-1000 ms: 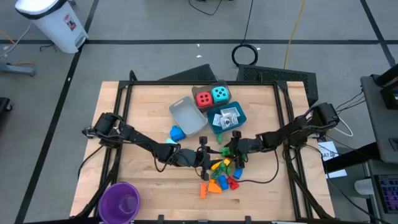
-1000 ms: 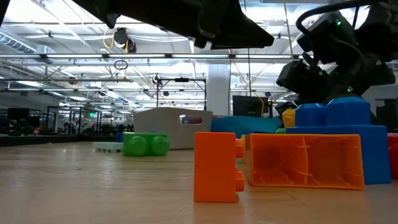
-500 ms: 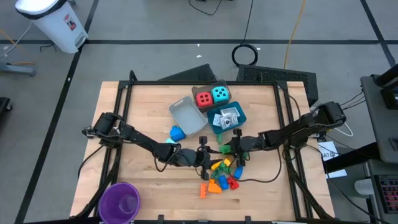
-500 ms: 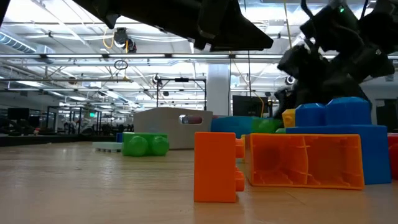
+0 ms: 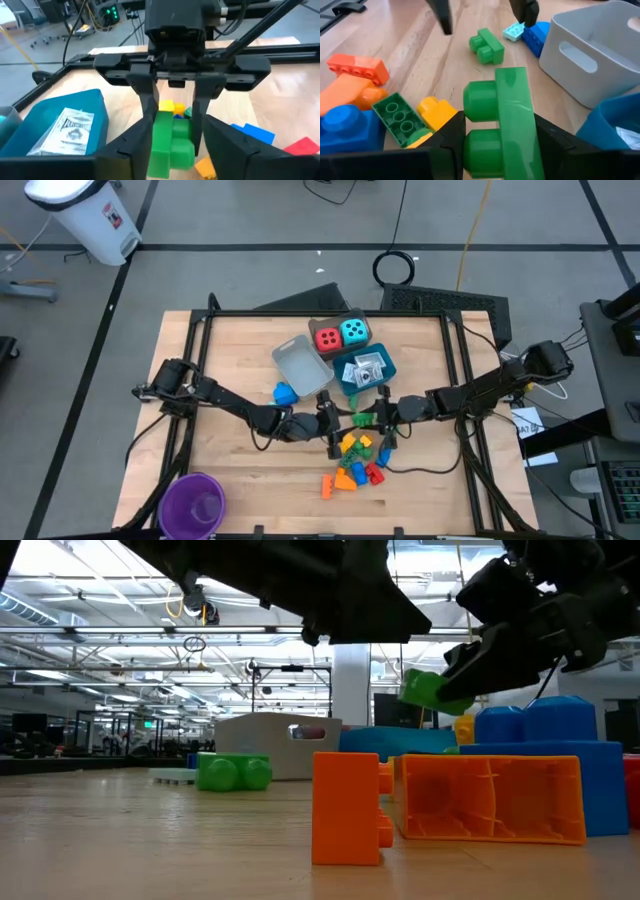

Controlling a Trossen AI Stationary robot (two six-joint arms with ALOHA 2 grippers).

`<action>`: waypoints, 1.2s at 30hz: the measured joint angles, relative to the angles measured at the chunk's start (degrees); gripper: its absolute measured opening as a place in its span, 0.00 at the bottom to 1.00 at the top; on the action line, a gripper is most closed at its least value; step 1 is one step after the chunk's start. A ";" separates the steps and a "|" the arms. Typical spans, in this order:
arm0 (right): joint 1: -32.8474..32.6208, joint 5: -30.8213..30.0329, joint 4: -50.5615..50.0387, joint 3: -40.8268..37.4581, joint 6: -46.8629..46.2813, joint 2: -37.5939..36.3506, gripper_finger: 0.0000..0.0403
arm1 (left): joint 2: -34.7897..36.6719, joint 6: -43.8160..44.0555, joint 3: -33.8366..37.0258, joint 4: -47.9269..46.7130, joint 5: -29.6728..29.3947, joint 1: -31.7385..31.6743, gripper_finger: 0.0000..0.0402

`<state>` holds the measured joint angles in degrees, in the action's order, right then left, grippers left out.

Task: Pick & Place Toys
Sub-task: Put the green game piece into the gray bin

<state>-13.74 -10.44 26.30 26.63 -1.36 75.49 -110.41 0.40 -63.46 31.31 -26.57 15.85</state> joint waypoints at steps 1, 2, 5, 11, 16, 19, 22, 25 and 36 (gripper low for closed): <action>0.00 0.00 -0.06 0.00 -0.41 0.04 0.34 | 0.00 -0.06 0.00 -0.28 0.02 -0.12 0.49; 0.00 0.00 -0.08 0.00 -0.78 0.06 0.35 | 0.00 -0.30 0.00 -0.44 0.00 -0.13 0.52; 0.00 0.00 -0.05 0.00 -0.92 0.04 0.35 | 0.00 -3.78 0.00 -0.44 1.36 -0.12 0.59; 0.00 0.00 -0.03 0.00 -0.94 0.06 0.34 | 0.00 -10.50 0.00 -0.95 5.97 0.74 0.64; -0.03 0.14 1.60 0.01 -0.97 0.06 0.34 | 0.00 -10.25 0.00 -1.84 5.70 0.75 0.64; -0.29 0.22 3.40 0.02 -0.94 0.04 0.34 | 0.00 -8.49 0.00 -1.75 5.55 0.37 0.64; -0.70 0.72 5.16 0.02 -0.95 0.04 0.34 | 0.00 -6.46 0.00 -1.74 5.56 0.09 0.64; -1.15 1.63 6.59 0.04 -0.91 0.08 0.34 | 0.00 -5.78 0.00 -1.54 5.62 -0.01 0.64; -1.40 1.55 7.85 0.04 -0.52 0.08 0.34 | 0.00 -5.95 -0.02 -0.30 2.83 -0.03 0.64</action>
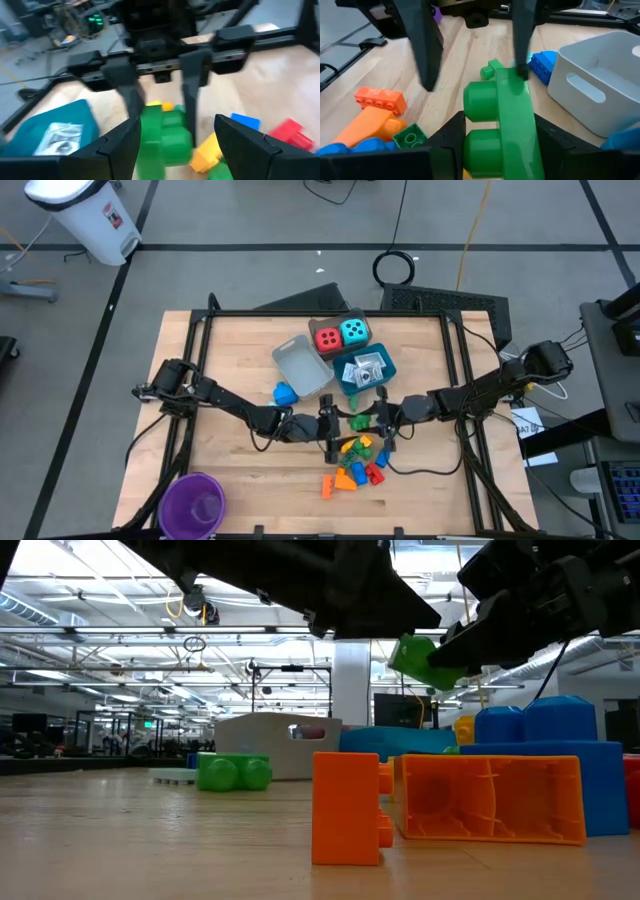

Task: Pick & Place Toys
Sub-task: Put the green game piece into the gray bin

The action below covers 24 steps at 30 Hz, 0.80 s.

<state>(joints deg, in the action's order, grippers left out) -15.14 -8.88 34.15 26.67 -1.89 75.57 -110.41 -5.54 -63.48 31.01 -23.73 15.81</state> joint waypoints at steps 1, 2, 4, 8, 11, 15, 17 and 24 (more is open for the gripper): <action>0.00 0.05 0.12 0.00 0.01 0.00 0.34 | 0.00 0.45 0.00 0.07 -1.44 0.00 0.64; -0.04 0.16 0.35 0.01 0.02 -0.03 0.34 | 0.00 1.23 0.00 -0.10 -2.65 -0.09 0.65; -0.04 0.13 0.31 0.05 0.02 -0.07 0.34 | -0.04 2.16 0.00 -0.13 -3.66 -0.11 0.67; -0.05 1.47 0.63 0.05 0.04 -0.07 0.34 | -0.05 3.82 0.00 -0.11 -4.29 0.00 0.73; -0.38 1.67 1.63 0.05 0.87 -0.06 0.34 | -0.05 4.43 0.00 -0.14 0.53 -0.15 0.77; -1.20 1.66 3.51 0.05 1.67 -0.07 0.34 | -0.07 4.31 0.00 -0.05 5.84 -0.04 0.80; -1.76 1.59 4.44 0.05 2.69 -0.04 0.34 | -0.07 4.40 0.00 0.25 5.72 0.00 0.80; -2.36 1.40 4.96 0.05 4.28 -0.04 0.34 | -0.11 4.61 0.02 0.23 5.65 -0.15 0.80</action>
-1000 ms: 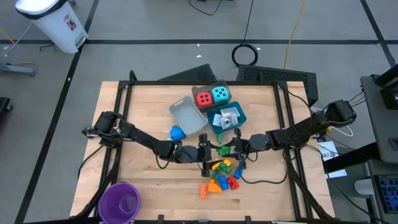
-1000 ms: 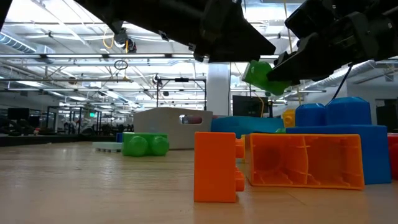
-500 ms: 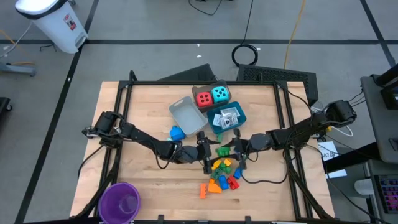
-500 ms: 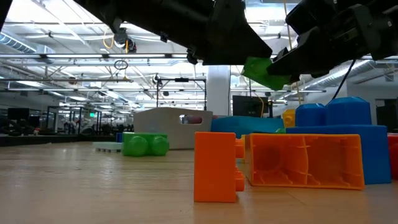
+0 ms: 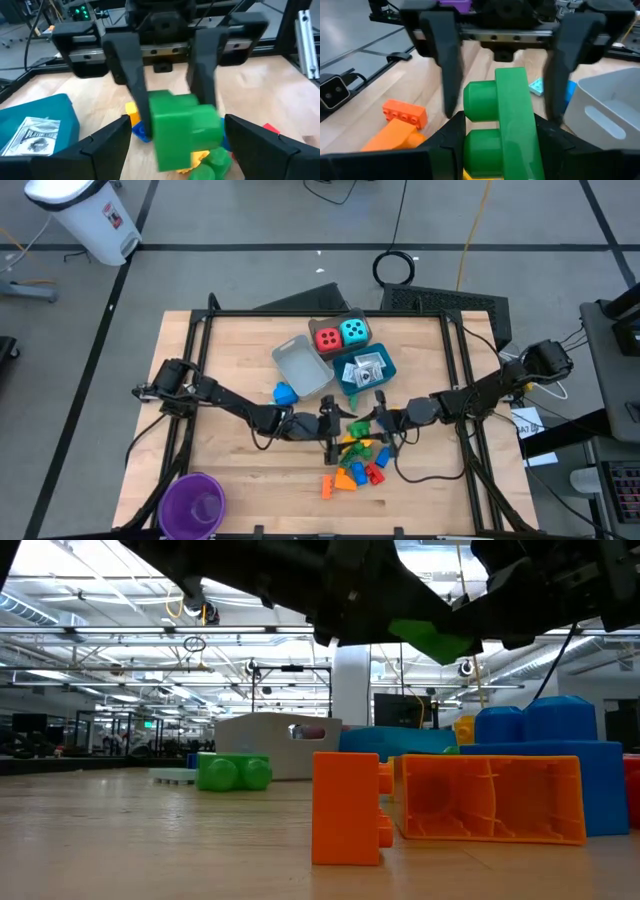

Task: Pick & Place Toys
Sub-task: Put the green game piece into the gray bin

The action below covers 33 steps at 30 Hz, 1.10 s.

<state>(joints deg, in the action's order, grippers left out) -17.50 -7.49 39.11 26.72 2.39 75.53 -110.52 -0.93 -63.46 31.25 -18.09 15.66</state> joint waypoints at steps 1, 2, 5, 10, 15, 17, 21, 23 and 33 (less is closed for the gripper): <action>0.00 -0.02 0.08 0.00 0.00 0.00 0.34 | 0.00 -0.02 0.00 0.08 0.02 0.02 0.79; 0.00 -0.04 0.10 0.00 0.02 0.00 0.34 | 0.00 -0.02 0.00 0.05 0.01 0.06 0.77; 0.00 -0.03 0.04 0.00 0.02 0.00 0.34 | 0.00 -0.20 0.00 0.21 0.08 -0.08 0.69; 0.00 -0.73 -0.83 -0.11 -1.00 0.00 0.34 | 0.00 0.46 0.05 -0.07 -0.36 -0.48 0.51; 0.01 0.00 -0.89 -0.09 0.53 0.01 0.34 | 0.00 1.47 0.07 0.52 1.37 -0.59 0.41; 0.02 0.02 -0.88 -0.09 0.54 0.00 0.35 | 0.00 1.47 0.07 0.89 1.31 -0.59 0.41; 0.02 -0.20 -1.01 -0.01 -1.68 -0.03 0.42 | 0.00 1.27 0.07 1.85 0.83 -0.59 0.42; 0.07 -0.30 -2.18 0.05 -4.61 -0.04 0.46 | 0.00 1.27 0.07 1.85 0.35 -0.67 0.42; 0.27 0.26 -12.95 0.00 -12.65 0.01 0.62 | 0.02 1.07 0.02 2.94 -2.04 -0.85 0.35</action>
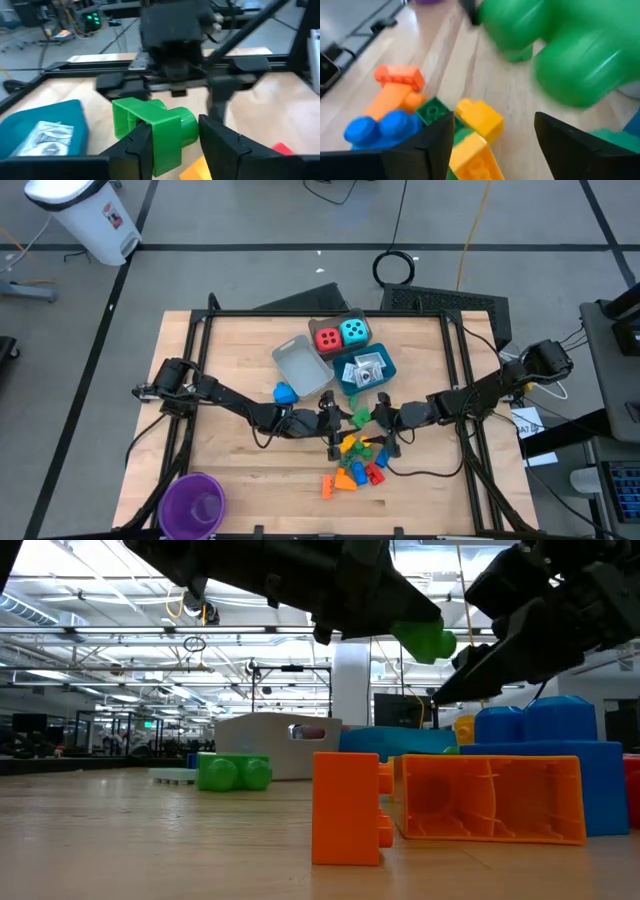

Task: Pick & Place Toys
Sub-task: Put the green game piece into the gray bin

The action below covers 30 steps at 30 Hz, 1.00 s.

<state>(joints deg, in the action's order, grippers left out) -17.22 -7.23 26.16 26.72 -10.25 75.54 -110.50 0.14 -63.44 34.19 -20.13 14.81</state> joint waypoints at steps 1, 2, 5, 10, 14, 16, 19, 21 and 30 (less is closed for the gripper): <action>0.01 -0.03 -0.44 0.00 0.14 0.01 0.63 | 0.00 -0.05 0.00 -0.01 -0.75 0.01 0.34; 0.02 -0.09 -0.77 0.00 0.20 0.01 0.64 | 0.00 -0.35 0.00 -0.11 -1.45 0.07 0.32; 0.01 -0.10 -0.93 0.00 0.25 0.01 0.65 | 0.73 -1.19 0.00 -1.41 -2.46 0.15 0.24; 0.01 -0.15 -1.06 0.00 0.38 0.01 0.63 | 5.26 -2.30 -0.02 -6.12 -2.14 0.00 0.05; 0.01 -0.15 -1.23 0.00 0.41 0.01 0.62 | 9.85 -1.60 -0.02 -13.21 -3.28 0.00 0.04; 0.02 -0.16 -1.19 0.00 0.41 0.01 0.63 | 11.72 -1.26 0.29 -15.81 -5.05 0.08 0.04; 0.03 -0.17 -1.14 0.00 0.41 0.01 0.62 | 13.03 0.02 0.86 -20.75 -10.50 0.37 0.02; 0.03 -0.21 -0.85 -0.02 0.41 0.01 0.62 | 13.46 1.82 1.45 -24.47 -14.42 0.09 0.02; 0.03 -0.37 -0.20 -0.02 0.43 0.01 0.61 | 13.53 11.26 7.75 -25.69 -15.50 -6.88 0.03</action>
<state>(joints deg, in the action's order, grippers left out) -17.19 -7.60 25.96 26.70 -9.82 75.55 -96.97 11.41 -55.69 8.50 -35.63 7.93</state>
